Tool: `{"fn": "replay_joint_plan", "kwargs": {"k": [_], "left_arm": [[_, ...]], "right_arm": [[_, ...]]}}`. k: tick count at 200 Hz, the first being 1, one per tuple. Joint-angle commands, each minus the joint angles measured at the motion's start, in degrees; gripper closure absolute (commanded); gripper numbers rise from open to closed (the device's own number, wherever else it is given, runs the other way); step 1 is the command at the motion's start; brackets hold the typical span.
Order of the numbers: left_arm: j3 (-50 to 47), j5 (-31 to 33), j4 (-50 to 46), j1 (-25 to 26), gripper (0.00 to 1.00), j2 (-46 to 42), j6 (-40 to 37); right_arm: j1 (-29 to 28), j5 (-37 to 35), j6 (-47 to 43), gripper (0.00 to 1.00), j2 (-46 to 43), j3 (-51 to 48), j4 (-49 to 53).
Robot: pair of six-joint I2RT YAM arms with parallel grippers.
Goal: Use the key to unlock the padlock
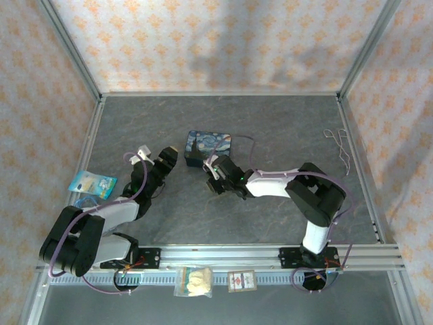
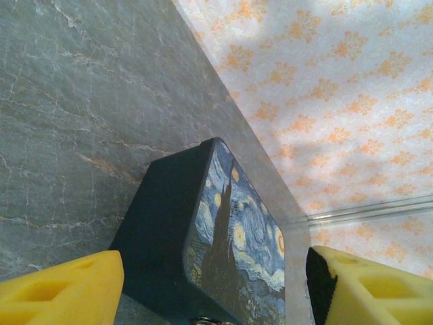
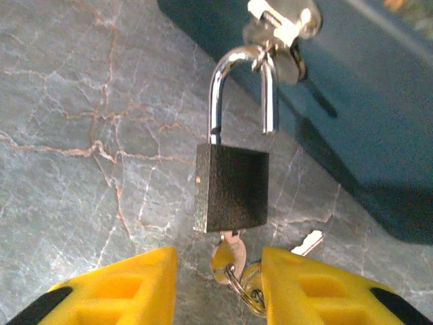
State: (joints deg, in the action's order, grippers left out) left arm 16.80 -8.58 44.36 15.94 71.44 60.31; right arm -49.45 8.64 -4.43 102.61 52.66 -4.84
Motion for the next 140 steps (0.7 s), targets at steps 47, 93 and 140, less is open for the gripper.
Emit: {"fn": "replay_joint_plan", "kwargs": {"k": [47, 93, 140], "left_arm": [[-0.9, -0.6, 1.7, -1.2, 0.31, -2.1, -0.7], [-1.5, -1.1, 1.1, -1.4, 0.31, -3.4, -0.6], [-2.4, -0.8, 0.0, -1.5, 0.31, -4.8, -0.6]], "right_arm": [[0.0, -3.6, 4.8, 0.54, -0.4, -1.0, -3.6], [0.2, -4.9, 4.0, 0.74, 1.6, -1.3, -8.5], [1.7, -1.9, 1.2, 0.85, 2.2, -1.6, -9.9]]}}
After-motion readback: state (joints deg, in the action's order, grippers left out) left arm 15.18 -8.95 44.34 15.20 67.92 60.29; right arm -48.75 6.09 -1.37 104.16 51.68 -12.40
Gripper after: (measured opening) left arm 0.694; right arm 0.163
